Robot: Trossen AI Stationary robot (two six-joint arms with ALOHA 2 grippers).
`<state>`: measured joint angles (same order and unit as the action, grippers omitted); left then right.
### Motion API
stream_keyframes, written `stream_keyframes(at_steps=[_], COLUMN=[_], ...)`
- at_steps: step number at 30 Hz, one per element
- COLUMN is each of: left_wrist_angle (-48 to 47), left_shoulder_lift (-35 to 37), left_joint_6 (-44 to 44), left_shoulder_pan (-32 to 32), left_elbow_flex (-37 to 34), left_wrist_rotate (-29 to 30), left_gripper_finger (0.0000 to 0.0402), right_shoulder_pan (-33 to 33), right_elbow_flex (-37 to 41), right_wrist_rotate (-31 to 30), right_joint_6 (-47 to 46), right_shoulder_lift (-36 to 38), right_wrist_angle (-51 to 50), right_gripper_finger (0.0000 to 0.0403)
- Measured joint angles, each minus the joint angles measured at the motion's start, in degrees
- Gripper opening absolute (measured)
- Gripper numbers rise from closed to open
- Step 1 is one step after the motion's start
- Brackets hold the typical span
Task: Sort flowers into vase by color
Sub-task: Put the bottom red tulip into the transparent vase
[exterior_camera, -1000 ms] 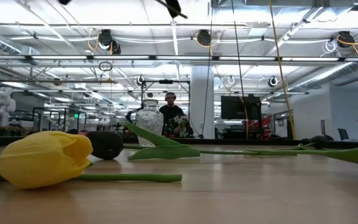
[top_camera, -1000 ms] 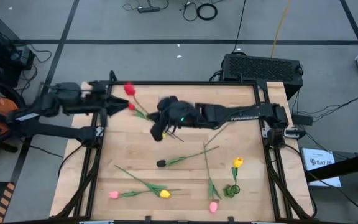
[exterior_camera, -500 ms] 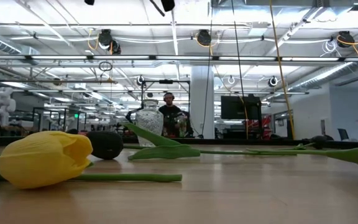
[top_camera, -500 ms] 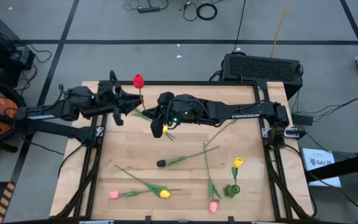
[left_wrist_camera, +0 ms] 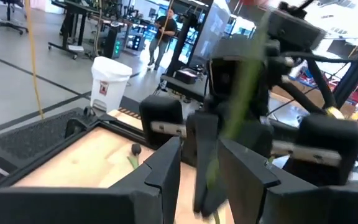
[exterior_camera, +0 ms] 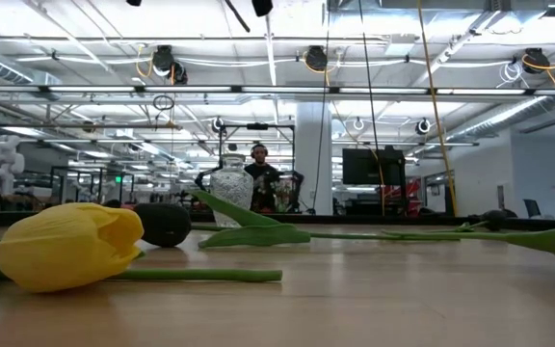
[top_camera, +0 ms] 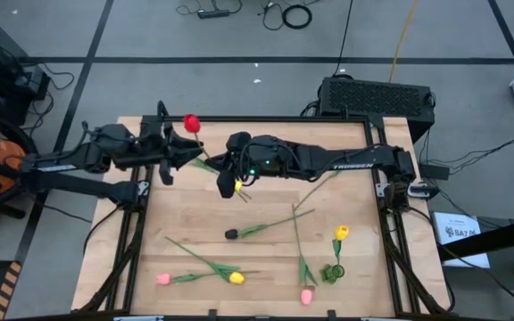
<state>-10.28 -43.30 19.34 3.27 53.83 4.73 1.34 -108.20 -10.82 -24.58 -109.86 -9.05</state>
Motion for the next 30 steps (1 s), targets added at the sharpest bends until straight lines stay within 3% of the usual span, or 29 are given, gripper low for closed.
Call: stream_keyframes(at_steps=[6,10,25,30], left_wrist_angle=[-1.13,-0.4,6.79,6.97], left_shoulder_lift=[3.63,4.04,-4.26,-4.21], left_joint_6=[-1.28,-1.13,-0.22,-0.39], left_shoulder_pan=[0.01,0.0,0.0,0.02], left_elbow_flex=[0.02,0.04,0.06,0.06], left_wrist_rotate=[0.87,-1.7,-4.74,-4.69], left_gripper_finger=[0.0114,0.0114,0.0113,0.0073], right_shoulder_pan=[0.18,0.22,0.32,0.33], right_elbow_flex=[0.0,0.0,0.0,0.0], right_wrist_rotate=[-0.37,0.28,0.45,0.5], right_joint_6=[0.11,0.16,0.17,-0.01], right_shoulder_lift=[0.04,0.06,0.06,0.04], right_wrist_angle=[0.83,0.77,-1.02,-1.24], right_gripper_finger=[0.0,0.0,0.0,0.0])
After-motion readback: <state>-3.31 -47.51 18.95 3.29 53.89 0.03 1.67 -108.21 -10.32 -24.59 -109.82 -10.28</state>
